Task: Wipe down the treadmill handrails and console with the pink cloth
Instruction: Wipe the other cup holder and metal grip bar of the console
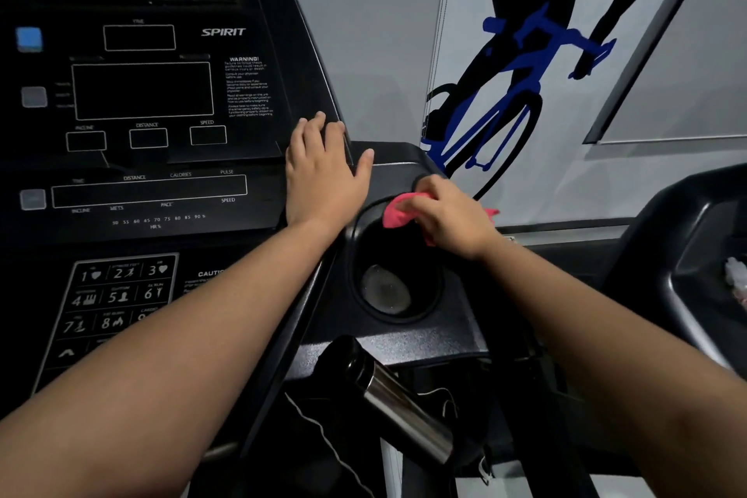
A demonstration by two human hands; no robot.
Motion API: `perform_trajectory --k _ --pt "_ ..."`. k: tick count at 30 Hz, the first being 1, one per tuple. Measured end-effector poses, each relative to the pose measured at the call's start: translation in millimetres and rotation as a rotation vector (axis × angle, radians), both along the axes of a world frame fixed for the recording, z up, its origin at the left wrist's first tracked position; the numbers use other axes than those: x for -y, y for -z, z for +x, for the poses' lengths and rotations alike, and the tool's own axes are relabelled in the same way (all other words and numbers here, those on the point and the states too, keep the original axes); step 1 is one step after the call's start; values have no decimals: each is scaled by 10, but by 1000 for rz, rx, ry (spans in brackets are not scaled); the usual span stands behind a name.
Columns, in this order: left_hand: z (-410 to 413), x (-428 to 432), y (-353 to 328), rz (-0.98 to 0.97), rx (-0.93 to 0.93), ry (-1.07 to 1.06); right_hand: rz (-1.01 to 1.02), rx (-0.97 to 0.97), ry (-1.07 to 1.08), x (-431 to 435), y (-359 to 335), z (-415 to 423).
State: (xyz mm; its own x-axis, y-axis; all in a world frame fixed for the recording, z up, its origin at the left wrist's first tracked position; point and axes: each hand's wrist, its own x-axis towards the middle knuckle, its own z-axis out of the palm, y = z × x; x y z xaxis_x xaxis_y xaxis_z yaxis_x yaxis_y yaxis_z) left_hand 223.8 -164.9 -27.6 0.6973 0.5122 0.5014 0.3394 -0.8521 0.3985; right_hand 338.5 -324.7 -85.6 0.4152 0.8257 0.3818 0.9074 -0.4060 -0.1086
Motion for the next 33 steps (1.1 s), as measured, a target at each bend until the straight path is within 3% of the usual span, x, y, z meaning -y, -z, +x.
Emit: perform_trajectory --k 5,9,19,24,29,33 --pt "5 5 3 8 -16 -5 136 -179 144 531 206 36" --pt "9 19 8 7 -21 -7 127 -242 238 722 253 -52" --pt "12 28 9 32 -30 -19 -143 -94 42 235 -54 -255" --pt "22 29 11 40 -24 -25 -446 211 -133 -311 -86 -284" --pt "38 -8 43 64 -10 -33 -485 484 -315 -460 155 -346" --pt "44 -14 54 54 12 -19 -549 491 -340 -475 35 -395"
